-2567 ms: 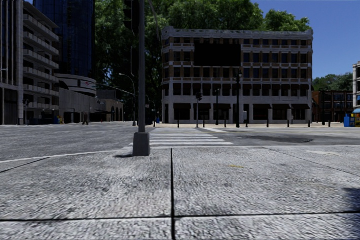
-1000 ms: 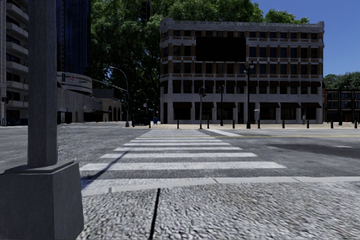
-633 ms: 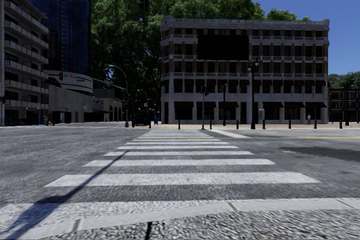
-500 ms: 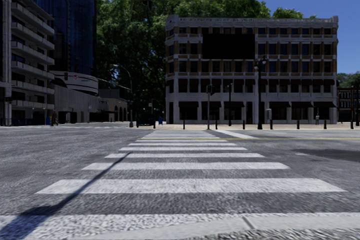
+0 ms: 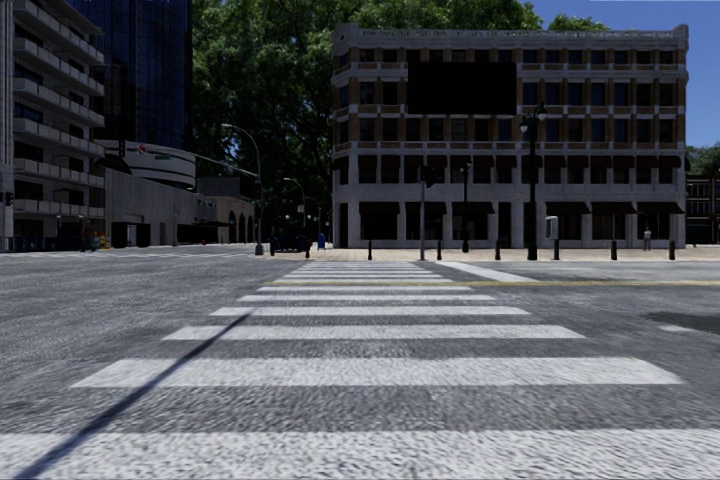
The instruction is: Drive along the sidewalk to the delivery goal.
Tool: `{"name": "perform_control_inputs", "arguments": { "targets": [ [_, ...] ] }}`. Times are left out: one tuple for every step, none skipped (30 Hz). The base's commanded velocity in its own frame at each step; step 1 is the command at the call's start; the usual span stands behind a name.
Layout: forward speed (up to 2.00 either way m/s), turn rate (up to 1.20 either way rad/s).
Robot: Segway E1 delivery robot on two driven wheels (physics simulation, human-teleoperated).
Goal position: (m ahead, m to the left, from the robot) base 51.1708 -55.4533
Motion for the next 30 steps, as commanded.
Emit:
{"name": "perform_control_inputs", "arguments": {
  "targets": [
    [2.0, 0.0],
    [2.0, 0.0],
    [2.0, 0.0],
    [2.0, 0.0],
    [2.0, 0.0],
    [2.0, 0.0],
    [2.0, 0.0],
    [2.0, 0.0],
    [2.0, 0.0],
    [2.0, 0.0],
    [2.0, 0.0],
    [2.0, 0.0],
    [2.0, 0.0],
    [2.0, 0.0],
    [2.0, 0.0],
    [2.0, 0.0],
    [2.0, 0.0],
    [2.0, 0.0],
    [2.0, 0.0],
    [2.0, 0.0],
    [2.0, 0.0],
    [2.0, 0.0],
    [2.0, 0.0],
    [2.0, 0.0],
    [2.0, 0.0],
    [2.0, 0.0],
    [2.0, 0.0],
    [2.0, 0.0],
    [2.0, 0.0],
    [2.0, 0.0]
  ]
}}
